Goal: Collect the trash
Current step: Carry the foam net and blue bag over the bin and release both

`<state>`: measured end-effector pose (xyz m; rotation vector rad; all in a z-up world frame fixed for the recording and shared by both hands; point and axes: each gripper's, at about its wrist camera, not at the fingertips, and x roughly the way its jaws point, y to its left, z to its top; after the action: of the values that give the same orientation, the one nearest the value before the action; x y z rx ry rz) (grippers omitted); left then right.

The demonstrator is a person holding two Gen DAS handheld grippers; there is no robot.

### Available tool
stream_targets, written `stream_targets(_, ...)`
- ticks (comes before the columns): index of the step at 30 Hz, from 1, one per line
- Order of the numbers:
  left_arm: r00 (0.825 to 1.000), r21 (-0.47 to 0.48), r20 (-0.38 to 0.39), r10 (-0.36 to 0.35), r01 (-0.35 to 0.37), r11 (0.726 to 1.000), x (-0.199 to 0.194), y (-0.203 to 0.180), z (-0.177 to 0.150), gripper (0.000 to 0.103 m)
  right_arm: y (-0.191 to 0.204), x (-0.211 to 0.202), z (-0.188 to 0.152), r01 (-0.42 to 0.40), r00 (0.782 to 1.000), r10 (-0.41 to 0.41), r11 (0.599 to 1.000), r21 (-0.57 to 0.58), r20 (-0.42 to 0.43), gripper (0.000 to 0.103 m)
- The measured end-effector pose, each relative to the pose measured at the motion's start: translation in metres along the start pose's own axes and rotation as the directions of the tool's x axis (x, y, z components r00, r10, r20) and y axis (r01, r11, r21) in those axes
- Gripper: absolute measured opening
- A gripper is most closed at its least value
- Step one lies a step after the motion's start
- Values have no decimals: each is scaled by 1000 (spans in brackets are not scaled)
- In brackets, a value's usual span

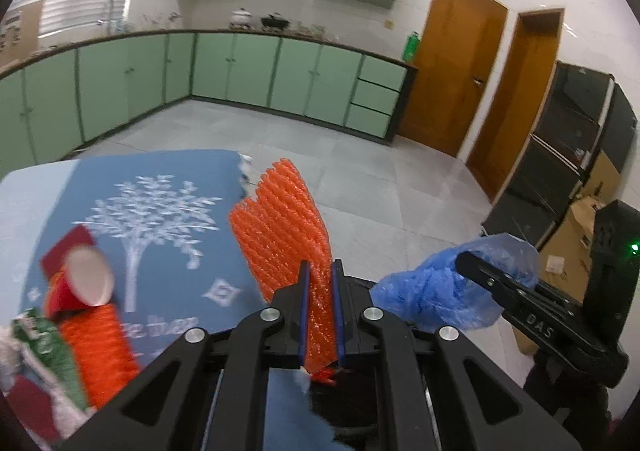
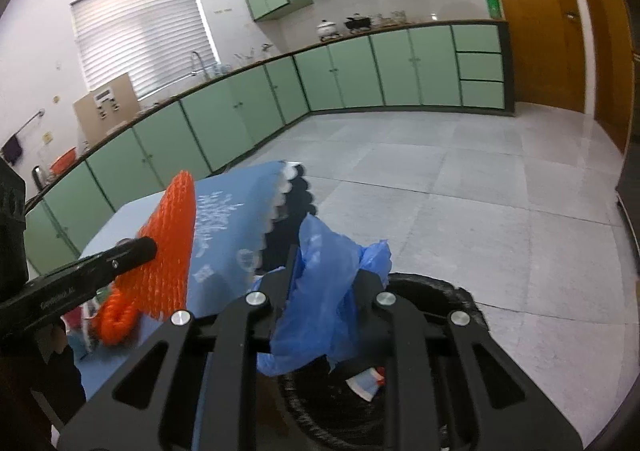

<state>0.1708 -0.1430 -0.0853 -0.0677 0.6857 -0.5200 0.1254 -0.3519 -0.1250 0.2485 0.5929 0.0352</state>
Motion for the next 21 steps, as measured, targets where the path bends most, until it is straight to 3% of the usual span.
stream_targets(10, 989, 44, -107, -105, 110, 993, 76, -38, -5, 11, -55, 32, -10, 92, 994, -89, 995, 40, -69, 22)
stream_targets(14, 979, 34, -153, -132, 139, 990, 94, -41, -5, 21, -64, 35, -12, 112, 991, -108, 992, 57, -75, 36)
stream_targets(16, 980, 26, -153, -131, 137, 990, 96, -38, -3, 37, -68, 35, -13, 127, 990, -123, 990, 65, -70, 42)
stream_targets(19, 981, 10, -148, -126, 129, 992, 92, -32, -2, 42, -70, 33, -14, 153, 987, -148, 986, 71, -64, 60)
stream_targets(21, 984, 5, -135, -115, 117, 993, 87, -28, 0, 46, -68, 31, -13, 168, 985, -164, 983, 73, -60, 80)
